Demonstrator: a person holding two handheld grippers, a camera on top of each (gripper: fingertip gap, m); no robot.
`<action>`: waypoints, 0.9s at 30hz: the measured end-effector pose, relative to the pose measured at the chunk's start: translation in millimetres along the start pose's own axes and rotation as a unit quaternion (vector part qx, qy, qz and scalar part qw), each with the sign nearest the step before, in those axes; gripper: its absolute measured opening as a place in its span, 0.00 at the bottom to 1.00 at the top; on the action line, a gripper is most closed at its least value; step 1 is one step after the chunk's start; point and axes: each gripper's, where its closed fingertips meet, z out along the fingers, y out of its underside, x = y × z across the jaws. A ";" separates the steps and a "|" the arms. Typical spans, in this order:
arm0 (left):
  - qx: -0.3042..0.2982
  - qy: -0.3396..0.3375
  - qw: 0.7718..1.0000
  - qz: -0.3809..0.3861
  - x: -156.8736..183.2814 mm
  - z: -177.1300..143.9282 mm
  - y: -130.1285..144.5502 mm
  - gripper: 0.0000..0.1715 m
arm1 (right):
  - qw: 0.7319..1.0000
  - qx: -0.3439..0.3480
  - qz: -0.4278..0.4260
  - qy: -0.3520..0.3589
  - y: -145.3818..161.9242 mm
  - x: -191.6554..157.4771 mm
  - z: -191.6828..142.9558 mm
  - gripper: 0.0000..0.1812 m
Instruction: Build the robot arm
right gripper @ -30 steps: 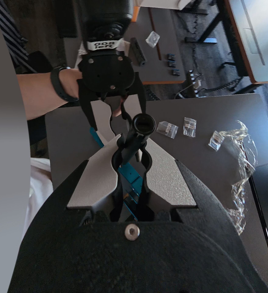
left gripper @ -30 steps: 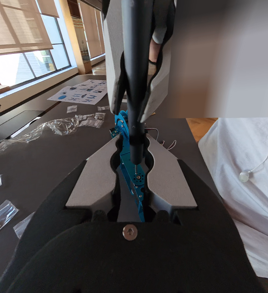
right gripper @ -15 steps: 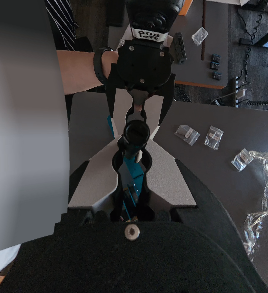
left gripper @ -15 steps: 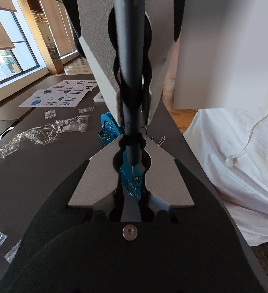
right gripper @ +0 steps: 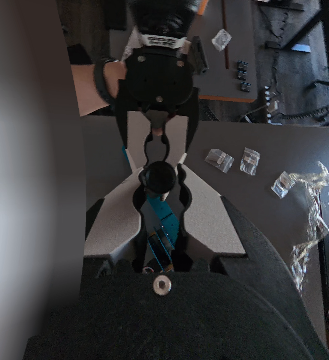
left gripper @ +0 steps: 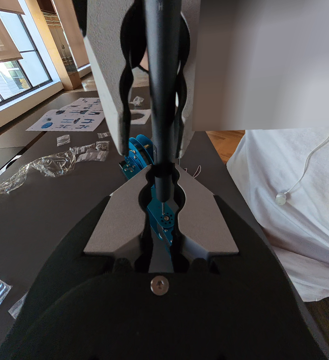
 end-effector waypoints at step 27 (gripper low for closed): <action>0.022 0.017 1.000 0.012 1.0 -1.3 -3.1 0.09 | 0.999 -0.018 0.039 0.002 1.2 -4.0 -2.1 0.10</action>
